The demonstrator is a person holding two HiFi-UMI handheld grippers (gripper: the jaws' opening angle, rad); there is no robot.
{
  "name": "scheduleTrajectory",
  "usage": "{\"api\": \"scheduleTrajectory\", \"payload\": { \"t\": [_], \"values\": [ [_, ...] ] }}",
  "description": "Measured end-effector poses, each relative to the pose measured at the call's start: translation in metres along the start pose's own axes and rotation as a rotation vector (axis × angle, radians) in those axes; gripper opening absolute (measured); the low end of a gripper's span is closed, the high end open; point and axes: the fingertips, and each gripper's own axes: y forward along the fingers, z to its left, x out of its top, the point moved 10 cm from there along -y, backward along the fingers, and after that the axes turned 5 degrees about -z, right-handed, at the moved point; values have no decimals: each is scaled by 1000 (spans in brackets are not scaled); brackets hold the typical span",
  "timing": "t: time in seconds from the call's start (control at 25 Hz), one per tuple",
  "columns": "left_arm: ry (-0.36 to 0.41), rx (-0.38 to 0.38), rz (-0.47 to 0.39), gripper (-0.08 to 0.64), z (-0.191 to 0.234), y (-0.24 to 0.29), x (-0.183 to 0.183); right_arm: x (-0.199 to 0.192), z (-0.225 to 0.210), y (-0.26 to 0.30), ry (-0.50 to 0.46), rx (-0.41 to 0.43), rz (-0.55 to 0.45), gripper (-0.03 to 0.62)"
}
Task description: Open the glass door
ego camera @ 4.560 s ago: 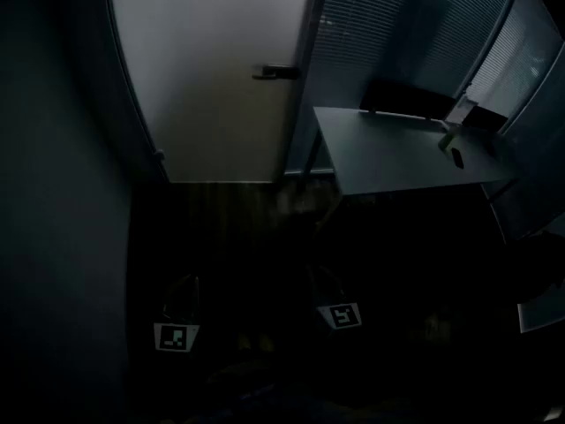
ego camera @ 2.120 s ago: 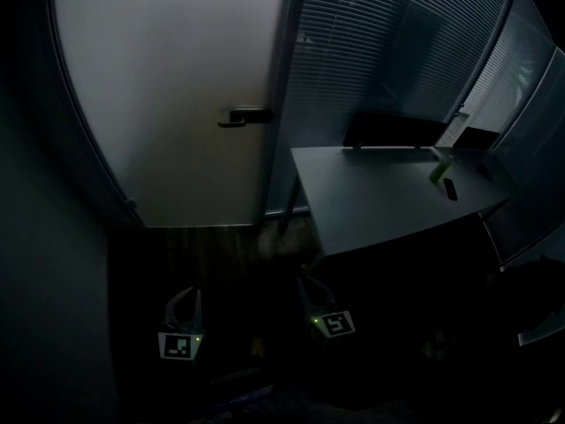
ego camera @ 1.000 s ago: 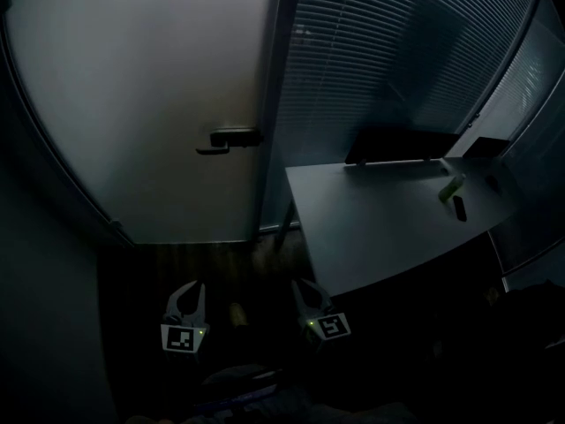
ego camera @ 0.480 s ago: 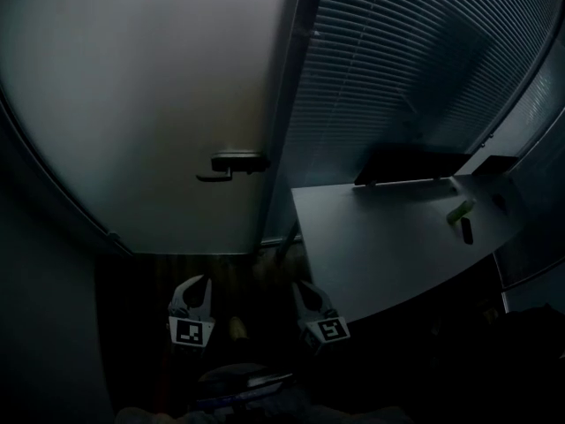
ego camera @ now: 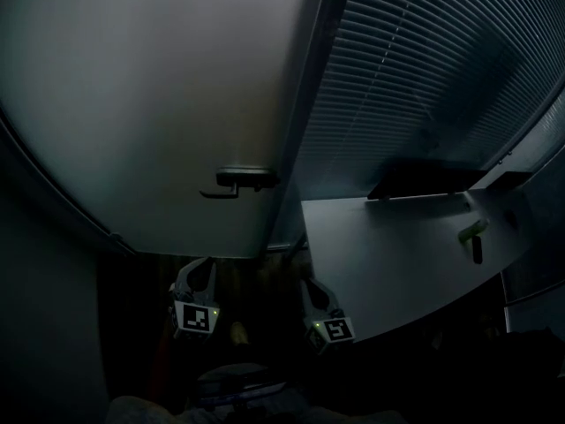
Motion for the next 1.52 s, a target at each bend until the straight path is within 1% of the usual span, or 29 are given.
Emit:
{"api": "scheduleTrajectory", "payload": {
  "t": [0.12, 0.24, 0.32, 0.4, 0.48, 0.6, 0.72, 0.84, 0.92, 1.0, 1.16, 1.24, 1.32, 1.44, 1.52],
  "values": [
    [38, 15, -3, 31, 11, 20, 1, 3, -12, 17, -6, 13, 8, 3],
    [103, 27, 32, 48, 19, 44, 5, 15, -26, 40, -9, 49, 23, 3],
    [108, 42, 47, 54, 19, 54, 6, 20, -34, 52, -19, 84, 42, 3],
    [110, 59, 49, 64, 20, 63, 9, 21, -44, 61, -40, 100, 65, 2],
    [152, 66, 68, 78, 21, 72, 10, 19, -54, 70, -56, 99, 82, 3],
    [245, 56, 87, 105, 23, 90, 7, 21, -58, 83, -51, 100, 94, 3],
    [314, 53, 95, 126, 25, 105, 6, 19, -64, 89, -44, 89, 114, 3],
    [378, 62, 97, 156, 32, 122, 3, 22, -66, 91, -28, 82, 94, 3],
    [422, 72, 107, 172, 39, 132, 0, 22, -64, 93, -14, 94, 83, 3],
    [456, 77, 127, 179, 45, 142, -6, 23, -64, 94, -8, 106, 65, 3],
    [550, 68, 199, 193, 48, 156, -15, 25, -75, 92, -11, 74, 68, 3],
    [572, 68, 220, 193, 47, 161, -16, 21, -83, 90, -15, 74, 59, 3],
    [587, 66, 223, 195, 47, 166, -15, 18, -89, 89, -18, 65, 50, 3],
    [625, 65, 233, 195, 47, 174, -13, 19, -87, 87, -12, 55, 44, 3],
    [636, 67, 254, 193, 48, 180, -14, 18, -86, 85, -21, 55, 46, 3]
  ]
}}
